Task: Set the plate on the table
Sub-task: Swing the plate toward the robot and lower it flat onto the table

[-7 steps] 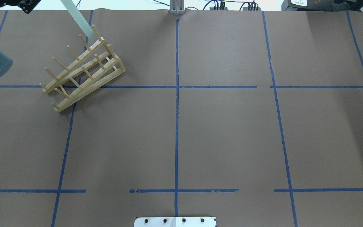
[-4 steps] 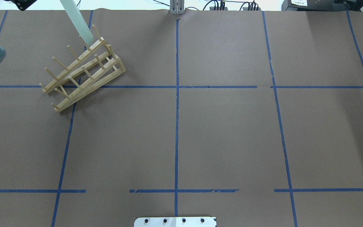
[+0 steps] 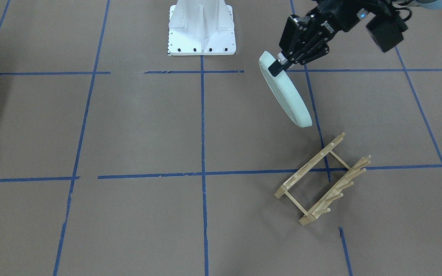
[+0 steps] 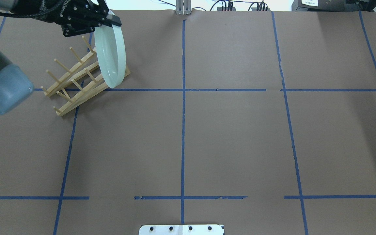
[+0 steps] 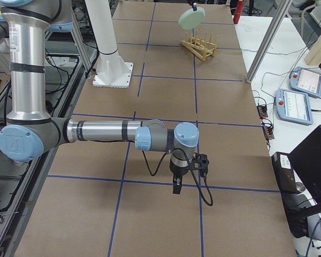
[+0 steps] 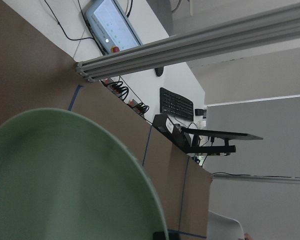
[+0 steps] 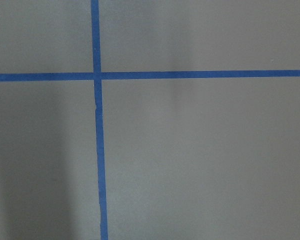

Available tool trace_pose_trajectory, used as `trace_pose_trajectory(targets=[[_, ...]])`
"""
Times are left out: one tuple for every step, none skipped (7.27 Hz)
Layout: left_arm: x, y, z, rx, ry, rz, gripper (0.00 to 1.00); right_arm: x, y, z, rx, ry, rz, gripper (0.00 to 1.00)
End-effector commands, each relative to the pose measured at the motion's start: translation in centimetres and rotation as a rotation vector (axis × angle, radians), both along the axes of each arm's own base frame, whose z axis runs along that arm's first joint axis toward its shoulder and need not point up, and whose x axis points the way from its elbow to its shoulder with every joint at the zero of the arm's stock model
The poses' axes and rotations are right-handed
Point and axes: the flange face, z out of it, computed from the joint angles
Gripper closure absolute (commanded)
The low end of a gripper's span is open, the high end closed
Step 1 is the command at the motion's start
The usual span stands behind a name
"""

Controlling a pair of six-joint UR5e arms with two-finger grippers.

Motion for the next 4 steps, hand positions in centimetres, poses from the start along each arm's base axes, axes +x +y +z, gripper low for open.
trace_pose_trajectory(targets=[[11.6,4.7,-0.9,0.042,-0.374,0.031,1.0,-0.1,0.0,0.0,-0.001,0.0,-0.001,0.0],[15.6,6.6,-1.5,0.09,-0.544,0.057,1.0,-0.1,0.0,0.0,0.0,0.0,-0.001,0.0],[19.2,7.4,0.7,0.127,-0.669,0.107,1.0,-0.1,0.0,0.0,0.0,0.0,-0.001,0.0],[23.3,8.7,3.1,0.149,-0.765,0.137,1.0,0.0,0.0,0.0,0.0,0.0,0.0,0.0]])
